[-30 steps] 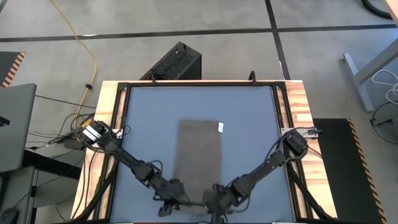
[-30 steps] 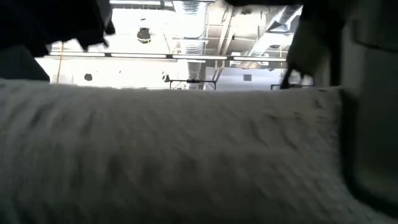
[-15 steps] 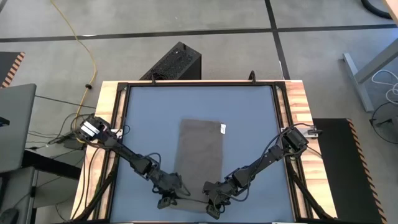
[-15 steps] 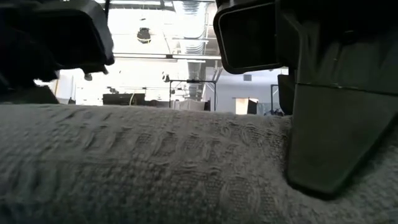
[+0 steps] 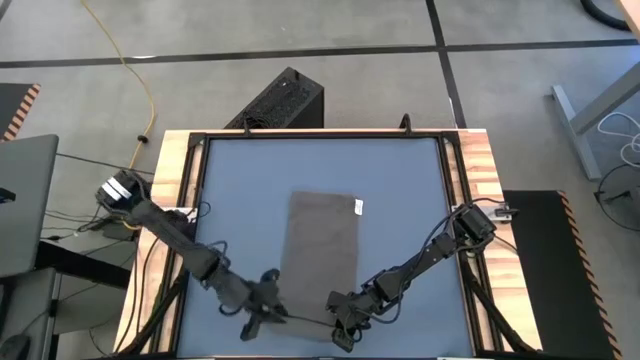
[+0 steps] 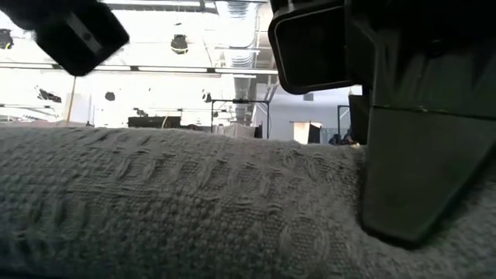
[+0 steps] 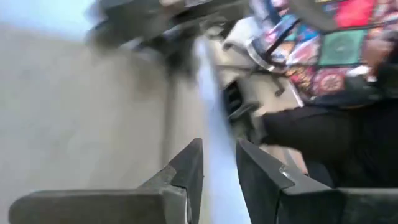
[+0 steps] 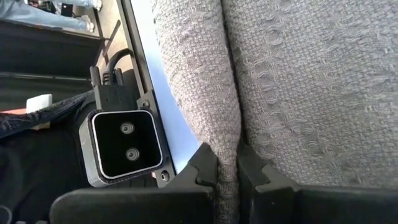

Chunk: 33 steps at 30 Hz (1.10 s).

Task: Roll towel
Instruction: Roll the gray towel

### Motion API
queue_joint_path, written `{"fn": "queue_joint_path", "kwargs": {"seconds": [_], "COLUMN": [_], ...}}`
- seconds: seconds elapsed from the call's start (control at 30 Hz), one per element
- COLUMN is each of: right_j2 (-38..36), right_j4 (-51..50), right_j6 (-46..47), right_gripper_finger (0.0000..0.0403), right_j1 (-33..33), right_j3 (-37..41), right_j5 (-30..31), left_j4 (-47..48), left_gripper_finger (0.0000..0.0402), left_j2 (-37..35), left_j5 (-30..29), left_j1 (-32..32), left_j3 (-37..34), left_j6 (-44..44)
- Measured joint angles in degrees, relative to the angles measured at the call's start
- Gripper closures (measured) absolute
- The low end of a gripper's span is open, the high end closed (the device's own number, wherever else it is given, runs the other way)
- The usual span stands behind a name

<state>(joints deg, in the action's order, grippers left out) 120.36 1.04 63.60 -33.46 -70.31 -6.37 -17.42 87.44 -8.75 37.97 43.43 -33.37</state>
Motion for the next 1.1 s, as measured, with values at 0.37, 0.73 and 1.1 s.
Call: {"fn": "queue_joint_path", "kwargs": {"seconds": [0.37,0.73,1.1], "right_j2": [0.0,0.1,-1.3], "right_j4": [0.2,2.1,2.1], "right_j6": [1.4,-0.8,2.9], "right_gripper_finger": [0.0366,0.0347,0.0270], "right_j1": [0.1,-0.1,2.0], "right_j3": [0.1,0.2,0.2], "right_j5": [0.0,0.2,-4.2], "left_j4": [-9.2,-3.5,-2.5], "left_gripper_finger": [0.0371,0.0401,0.0401], "left_j2": [23.4,25.2,28.4], "left_j5": [-2.0,0.9,1.4], "left_j1": [1.0,-1.6,-3.0], "left_j3": [12.9,14.8,14.8], "left_j6": [13.2,13.0,10.5]}}
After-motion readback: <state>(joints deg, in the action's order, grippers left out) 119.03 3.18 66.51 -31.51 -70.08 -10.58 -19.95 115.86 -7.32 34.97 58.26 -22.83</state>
